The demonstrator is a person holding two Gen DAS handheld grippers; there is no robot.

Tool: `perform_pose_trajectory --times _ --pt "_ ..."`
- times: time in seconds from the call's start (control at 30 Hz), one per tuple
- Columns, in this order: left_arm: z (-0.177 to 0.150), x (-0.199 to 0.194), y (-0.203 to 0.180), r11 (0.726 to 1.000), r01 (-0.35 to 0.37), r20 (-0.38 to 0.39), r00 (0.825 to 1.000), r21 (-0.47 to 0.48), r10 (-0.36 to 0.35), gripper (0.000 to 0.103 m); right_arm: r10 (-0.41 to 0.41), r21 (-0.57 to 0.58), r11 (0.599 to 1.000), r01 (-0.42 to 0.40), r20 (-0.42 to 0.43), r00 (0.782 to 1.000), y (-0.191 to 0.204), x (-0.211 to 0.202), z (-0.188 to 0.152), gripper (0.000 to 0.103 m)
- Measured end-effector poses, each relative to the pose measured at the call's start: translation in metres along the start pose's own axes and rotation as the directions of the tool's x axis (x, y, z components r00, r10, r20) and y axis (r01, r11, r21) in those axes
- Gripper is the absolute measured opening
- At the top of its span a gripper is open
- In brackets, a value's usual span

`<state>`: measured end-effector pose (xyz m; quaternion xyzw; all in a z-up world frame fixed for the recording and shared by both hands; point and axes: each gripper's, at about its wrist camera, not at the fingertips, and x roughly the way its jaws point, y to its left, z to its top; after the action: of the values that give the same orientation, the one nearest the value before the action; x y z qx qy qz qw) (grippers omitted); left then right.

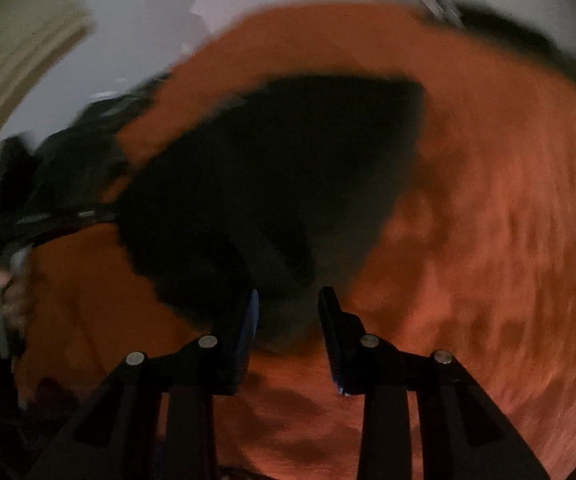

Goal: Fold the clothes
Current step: 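Open the left gripper and smooth the bundle with the right gripper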

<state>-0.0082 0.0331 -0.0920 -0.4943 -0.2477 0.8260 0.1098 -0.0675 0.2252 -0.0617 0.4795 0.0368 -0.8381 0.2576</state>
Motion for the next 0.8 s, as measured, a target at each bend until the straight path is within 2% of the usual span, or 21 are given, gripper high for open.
perform_pose_trajectory --times 0.07,0.17,0.2,0.27,0.3,0.33,0.37,0.47,0.57,0.63,0.7,0.8 --pt "0.001 0.002 0.001 1.000 -0.006 -0.028 1.000 -0.003 0.006 0.006 -0.020 -0.088 0.996 0.020 0.003 1.000 0.019 -0.005 -0.001 0.035" --pt "0.004 0.006 0.000 1.000 0.021 -0.046 0.999 0.002 -0.020 0.010 -0.009 -0.156 0.988 -0.006 -0.095 0.995 0.042 0.015 -0.009 0.035" --pt "0.005 0.009 -0.002 1.000 0.031 -0.049 0.998 0.005 -0.031 0.011 -0.004 -0.142 0.990 -0.013 -0.122 0.993 0.043 0.023 -0.010 0.035" --pt "0.006 0.019 -0.005 0.999 0.037 -0.052 0.998 0.013 -0.036 0.009 0.001 -0.033 0.999 -0.007 -0.163 0.987 0.030 0.042 -0.008 0.032" --pt "0.004 0.022 -0.007 1.000 0.028 -0.047 0.999 0.013 -0.027 0.002 0.011 0.035 0.999 -0.005 -0.170 0.985 0.019 0.049 -0.006 0.028" --pt "0.002 0.023 -0.009 1.000 0.018 -0.039 0.999 0.012 -0.017 0.001 0.016 0.105 0.995 0.000 -0.155 0.988 0.006 0.053 -0.004 0.004" --pt "0.000 0.022 -0.011 1.000 0.016 -0.030 0.999 0.008 -0.016 0.001 0.000 0.151 0.988 0.019 -0.130 0.992 -0.005 0.051 -0.002 0.000" --pt "-0.002 0.009 -0.008 0.996 0.085 0.004 0.996 -0.036 -0.085 0.001 -0.061 0.274 0.959 0.070 -0.044 0.997 -0.038 0.028 -0.004 0.000" --pt "0.000 0.005 0.001 0.977 0.180 0.006 0.984 -0.117 -0.181 0.000 -0.048 0.303 0.951 0.065 -0.061 0.997 -0.047 0.019 -0.010 0.000" --pt "0.002 0.005 0.005 0.975 0.179 0.007 0.984 -0.134 -0.180 0.000 -0.041 0.291 0.955 0.058 -0.065 0.997 -0.040 0.015 -0.010 0.000" --pt "0.000 0.007 0.006 0.981 0.152 0.000 0.988 -0.122 -0.153 0.000 -0.084 0.257 0.962 0.095 -0.057 0.995 -0.034 0.010 -0.011 0.000" --pt "-0.003 0.004 0.014 0.975 0.171 0.002 0.985 -0.140 -0.172 0.001 -0.121 0.193 0.972 0.134 -0.078 0.990 -0.022 0.013 -0.013 0.000"
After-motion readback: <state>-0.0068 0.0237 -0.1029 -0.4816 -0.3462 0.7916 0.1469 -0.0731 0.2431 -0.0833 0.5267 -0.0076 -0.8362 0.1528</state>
